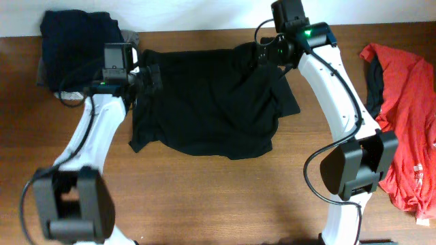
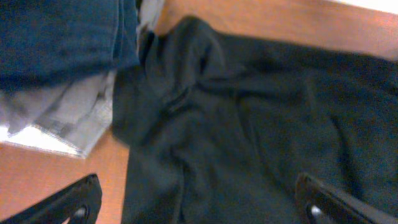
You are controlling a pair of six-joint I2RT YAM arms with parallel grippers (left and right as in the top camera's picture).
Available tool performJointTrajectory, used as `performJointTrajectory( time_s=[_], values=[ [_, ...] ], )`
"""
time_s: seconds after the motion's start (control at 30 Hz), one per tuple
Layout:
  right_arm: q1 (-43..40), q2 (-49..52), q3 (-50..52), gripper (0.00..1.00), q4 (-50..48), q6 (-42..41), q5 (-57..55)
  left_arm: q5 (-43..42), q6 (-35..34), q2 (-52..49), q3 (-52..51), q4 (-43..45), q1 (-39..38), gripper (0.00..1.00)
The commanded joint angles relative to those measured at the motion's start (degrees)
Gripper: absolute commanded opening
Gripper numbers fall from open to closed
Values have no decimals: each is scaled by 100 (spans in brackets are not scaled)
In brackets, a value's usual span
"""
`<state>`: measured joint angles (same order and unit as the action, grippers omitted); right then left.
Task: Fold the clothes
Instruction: 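Lay the stretched shirt flat on the table with both grippers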
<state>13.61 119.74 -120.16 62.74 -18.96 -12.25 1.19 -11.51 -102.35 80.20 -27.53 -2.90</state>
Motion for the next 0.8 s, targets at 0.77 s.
performJointTrajectory(
  time_s=[0.77],
  values=[
    [1917, -1198, 855, 99, 2841, -1532, 1062, -146, -326, 920, -533, -2855, -4, 98]
  ],
)
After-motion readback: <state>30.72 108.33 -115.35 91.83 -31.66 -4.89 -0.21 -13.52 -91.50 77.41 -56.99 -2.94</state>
